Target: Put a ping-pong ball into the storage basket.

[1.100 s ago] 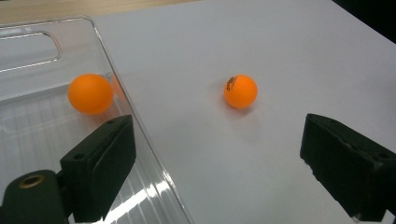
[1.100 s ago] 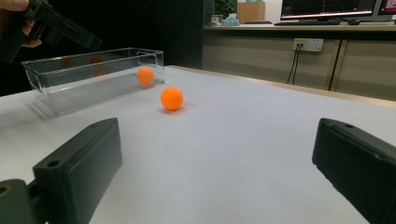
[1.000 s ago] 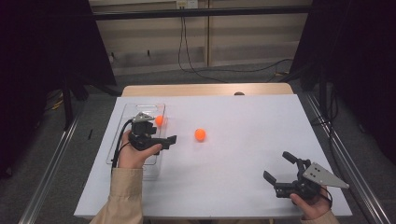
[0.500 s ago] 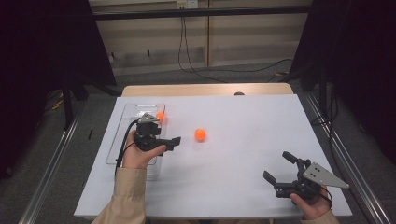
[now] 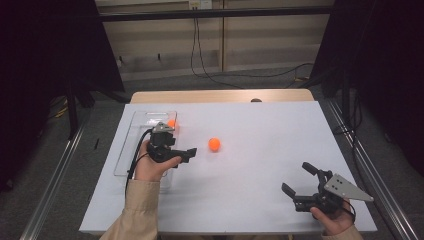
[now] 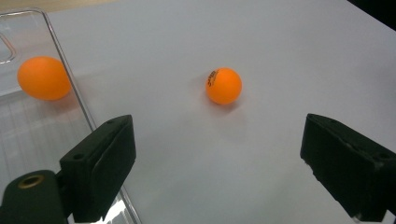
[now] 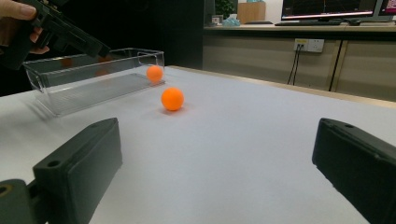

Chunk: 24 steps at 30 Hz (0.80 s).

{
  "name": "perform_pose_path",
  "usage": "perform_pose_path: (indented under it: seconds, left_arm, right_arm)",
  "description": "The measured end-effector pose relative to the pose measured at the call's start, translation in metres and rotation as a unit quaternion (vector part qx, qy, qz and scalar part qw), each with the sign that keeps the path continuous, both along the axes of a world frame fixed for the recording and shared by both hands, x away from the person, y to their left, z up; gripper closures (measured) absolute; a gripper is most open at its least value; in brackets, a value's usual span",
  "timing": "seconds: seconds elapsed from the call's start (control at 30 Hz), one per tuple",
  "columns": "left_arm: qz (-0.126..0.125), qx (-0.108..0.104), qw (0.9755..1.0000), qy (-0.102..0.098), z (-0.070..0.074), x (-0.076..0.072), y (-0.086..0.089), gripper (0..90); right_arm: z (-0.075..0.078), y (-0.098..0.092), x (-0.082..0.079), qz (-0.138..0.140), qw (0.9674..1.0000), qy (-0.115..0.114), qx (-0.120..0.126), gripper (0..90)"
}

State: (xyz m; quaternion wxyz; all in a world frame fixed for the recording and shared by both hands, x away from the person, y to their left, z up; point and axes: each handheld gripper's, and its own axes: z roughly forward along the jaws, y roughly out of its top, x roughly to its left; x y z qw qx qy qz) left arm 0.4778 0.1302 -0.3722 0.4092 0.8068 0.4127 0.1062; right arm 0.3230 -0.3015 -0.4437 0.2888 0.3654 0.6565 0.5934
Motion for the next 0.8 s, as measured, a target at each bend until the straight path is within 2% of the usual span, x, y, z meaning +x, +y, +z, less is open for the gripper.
perform_pose_path:
  seconds: [0.37,0.8]
  left_arm:
    - [-0.006,0.005,1.0,0.001,-0.003,0.0,-0.008,10.5]
    - [0.001,0.013,0.9999,-0.004,-0.009,0.002,-0.017,10.2]
  right_arm:
    - [0.0,0.0,0.0,0.0,1.0,-0.001,0.0,1.3]
    - [0.0,0.0,0.0,0.001,1.0,-0.001,0.002,1.3]
